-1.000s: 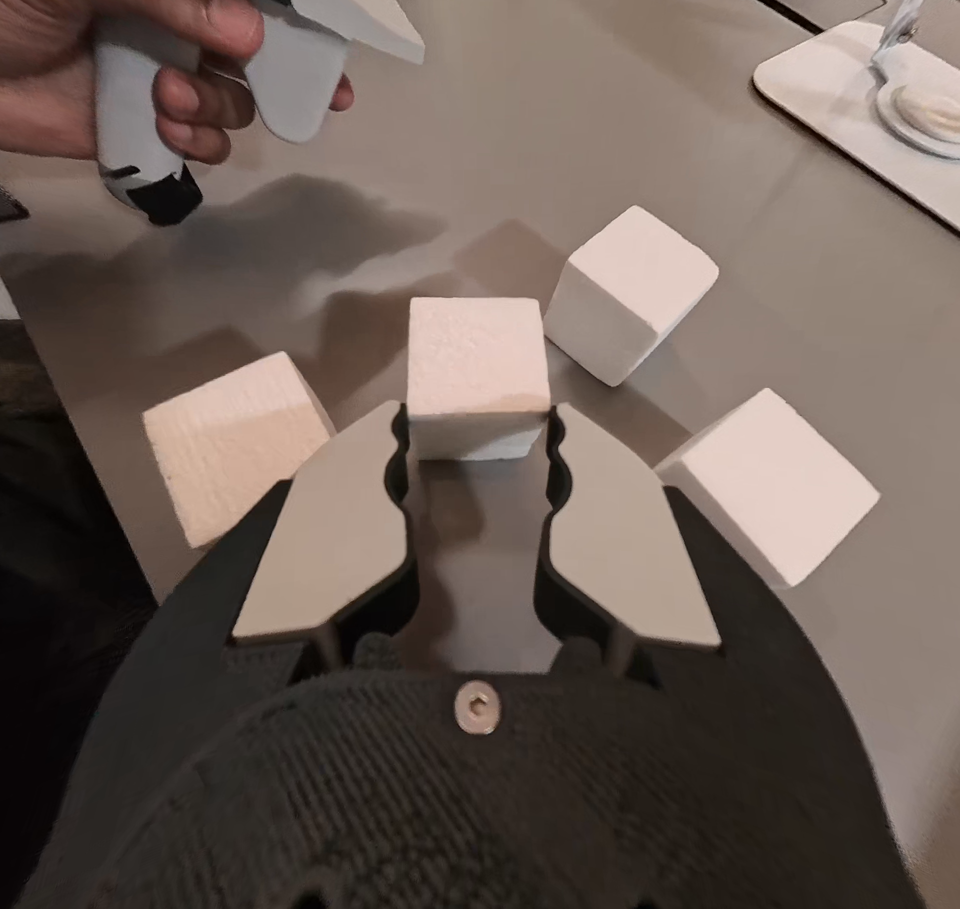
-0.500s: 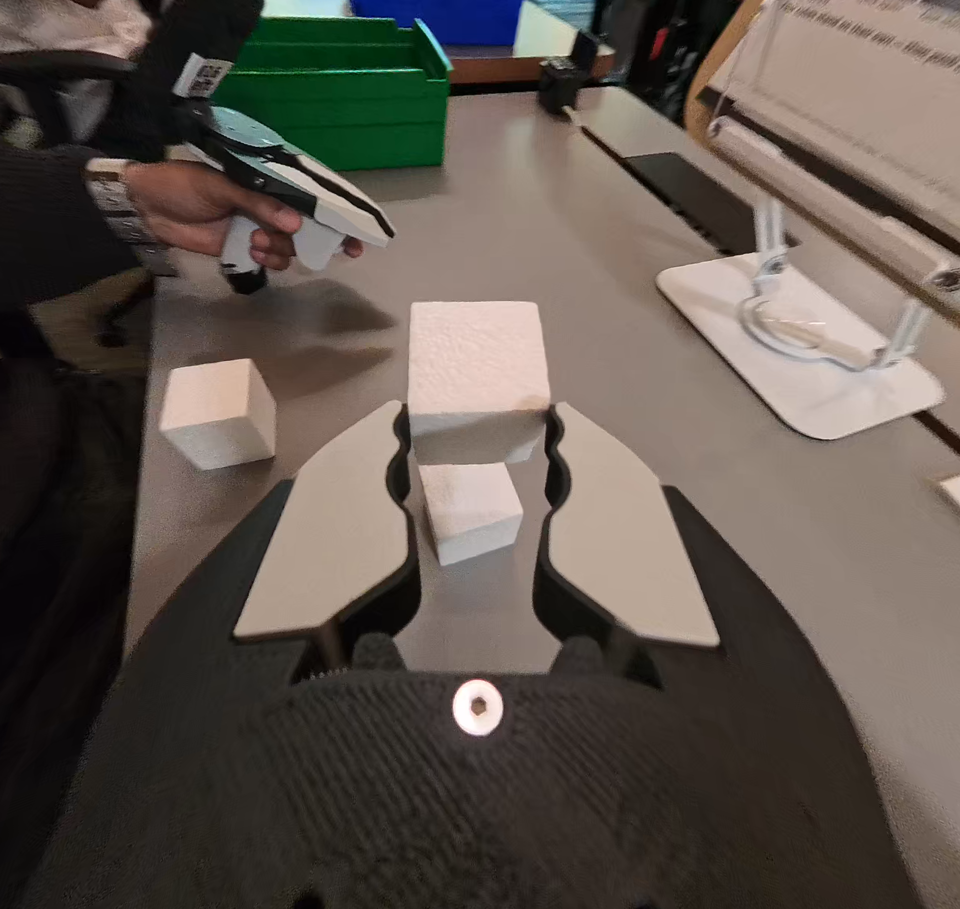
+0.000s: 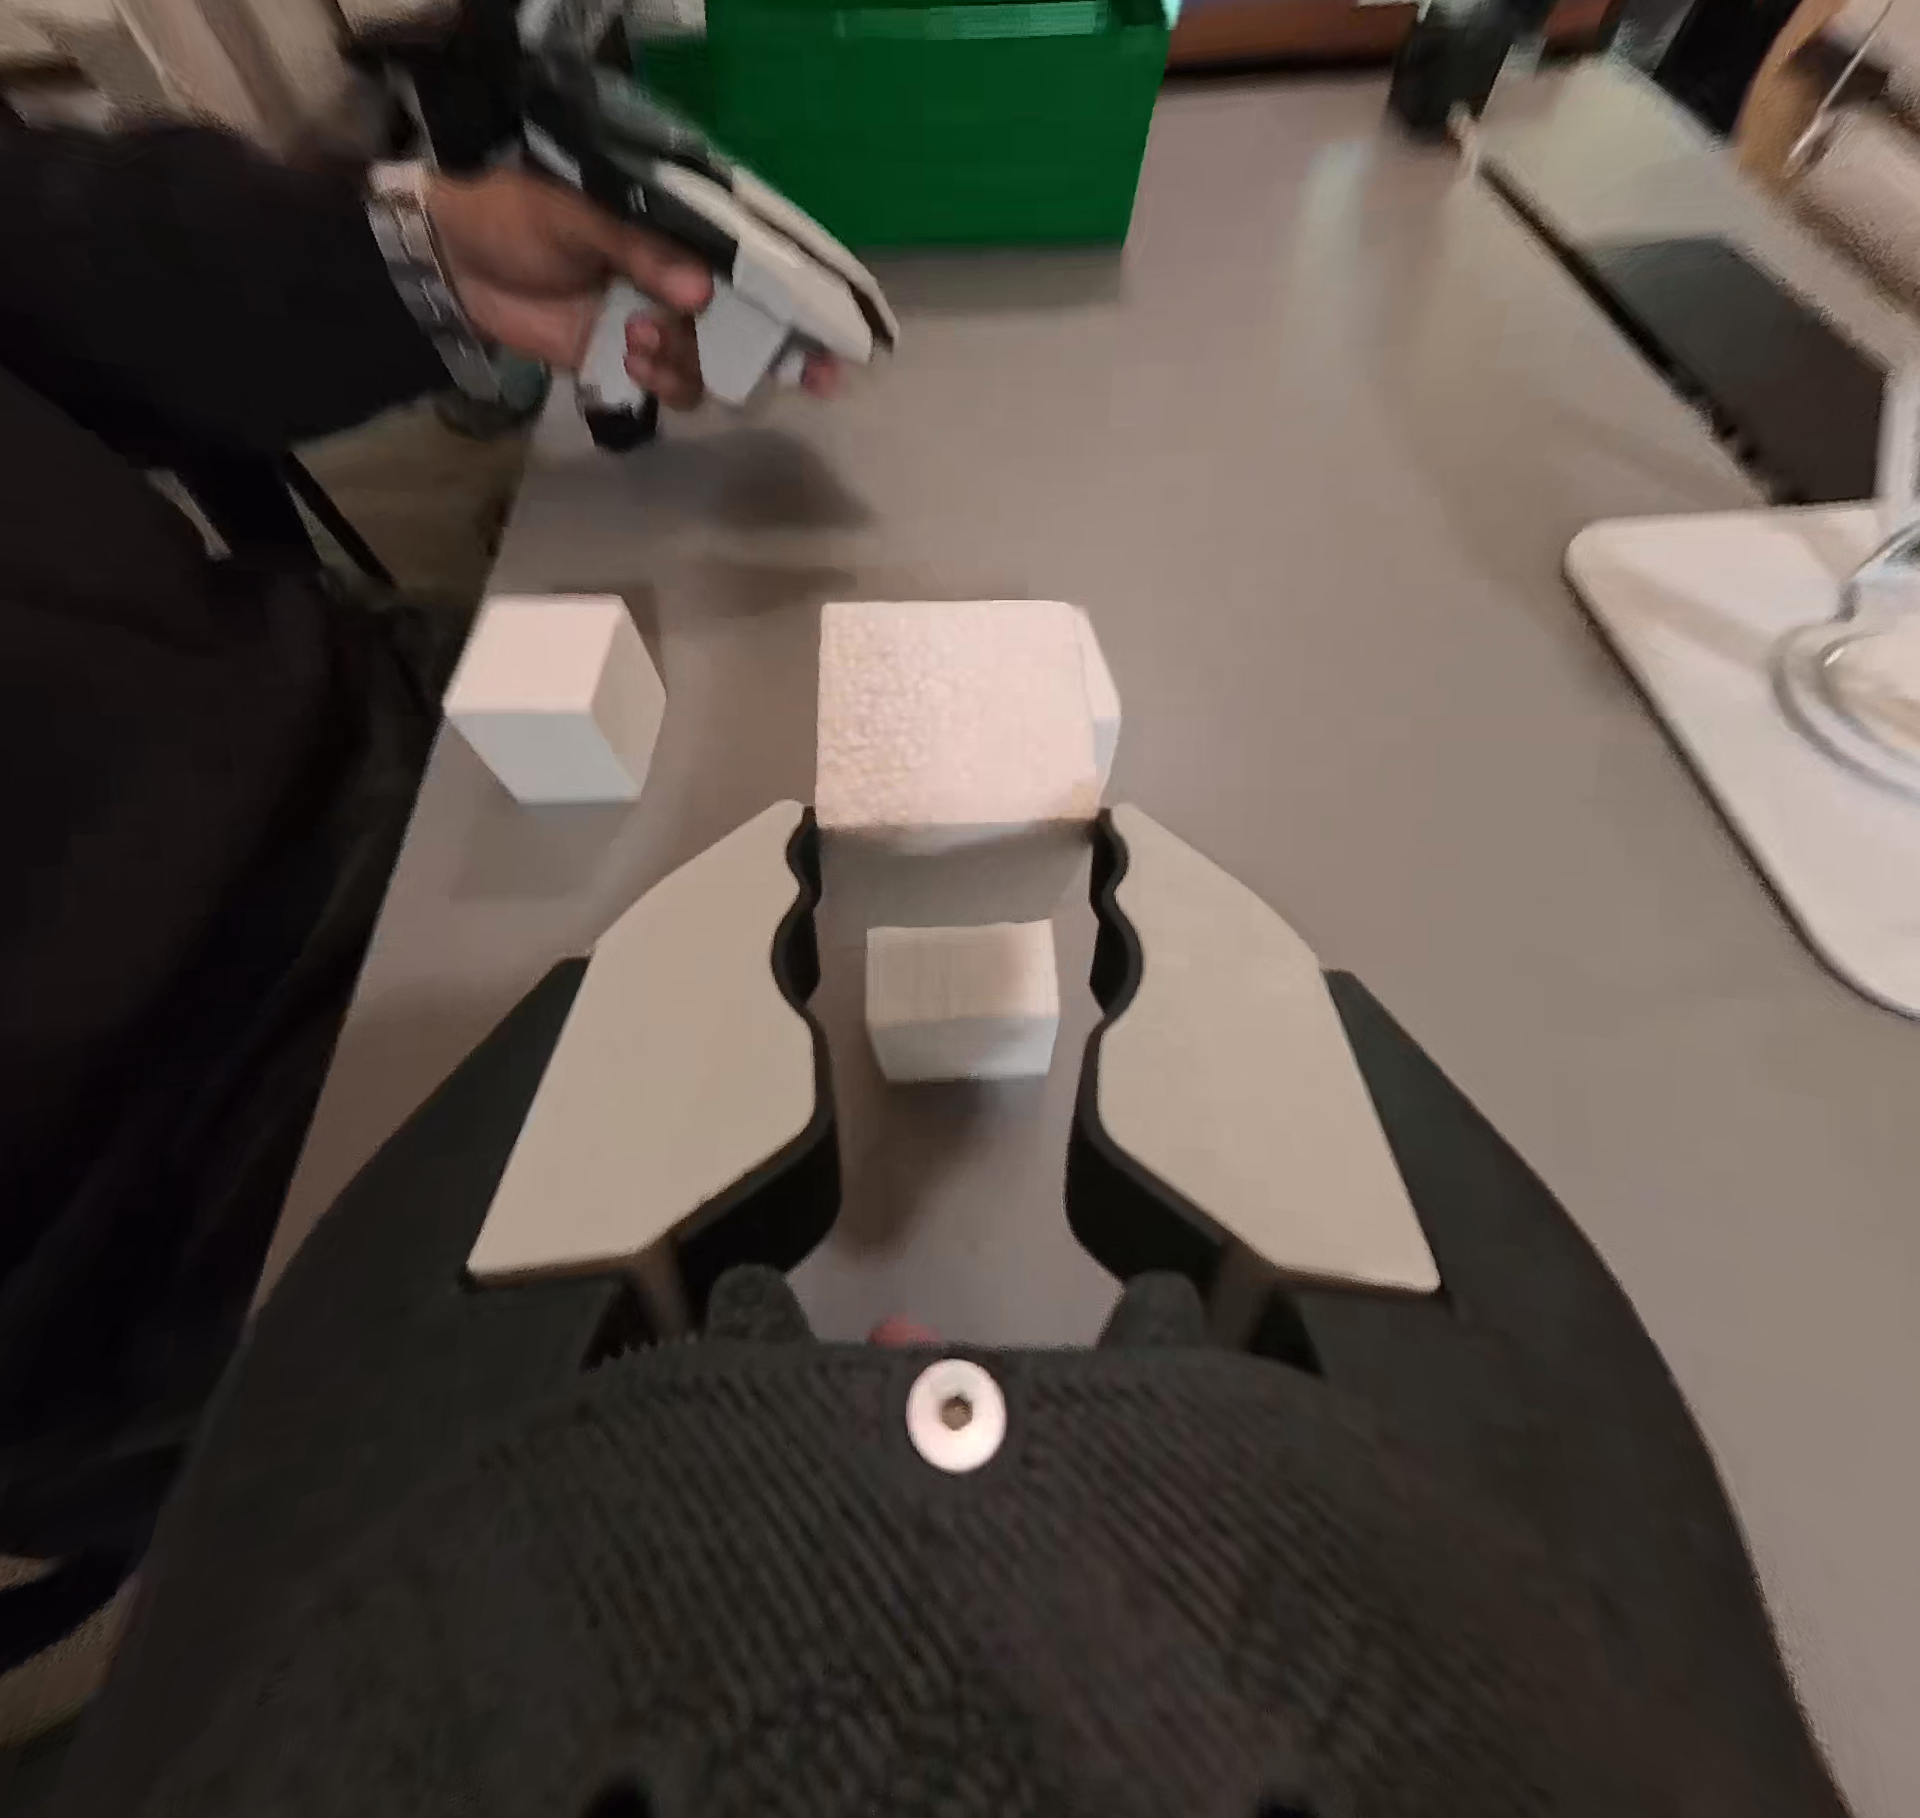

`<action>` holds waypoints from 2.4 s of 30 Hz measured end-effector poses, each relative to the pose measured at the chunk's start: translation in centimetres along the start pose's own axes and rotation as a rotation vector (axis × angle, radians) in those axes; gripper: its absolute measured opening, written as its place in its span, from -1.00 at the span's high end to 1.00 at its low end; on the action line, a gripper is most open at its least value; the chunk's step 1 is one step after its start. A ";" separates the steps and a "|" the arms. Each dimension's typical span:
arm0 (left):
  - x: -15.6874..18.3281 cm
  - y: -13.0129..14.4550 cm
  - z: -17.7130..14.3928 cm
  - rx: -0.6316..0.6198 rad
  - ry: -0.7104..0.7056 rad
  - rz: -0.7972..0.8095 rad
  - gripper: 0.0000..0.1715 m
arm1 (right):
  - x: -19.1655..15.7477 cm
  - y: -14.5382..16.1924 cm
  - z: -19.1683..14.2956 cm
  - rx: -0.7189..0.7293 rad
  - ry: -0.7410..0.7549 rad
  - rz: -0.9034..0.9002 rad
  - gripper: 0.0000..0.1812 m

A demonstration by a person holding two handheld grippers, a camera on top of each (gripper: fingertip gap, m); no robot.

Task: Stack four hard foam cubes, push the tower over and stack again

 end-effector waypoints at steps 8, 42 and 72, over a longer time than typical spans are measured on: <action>-0.9 0.2 -1.7 0.027 0.005 -0.065 0.67 | -0.7 -0.3 0.6 -0.124 0.038 -0.104 0.44; -0.1 1.1 -1.5 -0.050 0.007 -0.016 0.66 | -0.1 1.0 1.0 -0.121 -0.033 -0.161 0.44; -0.1 1.4 -1.4 -0.076 0.006 -0.013 0.66 | 0.1 1.3 1.4 -0.135 -0.066 -0.170 0.44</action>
Point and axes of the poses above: each gripper's, where its closed fingertips meet, z out along the fingers, y out of its underside, x = y × z across the jaws, the point moved 9 cm from there along -z, back along the fingers, and after that the axes turned 9 degrees about y, right-handed, at the moved point
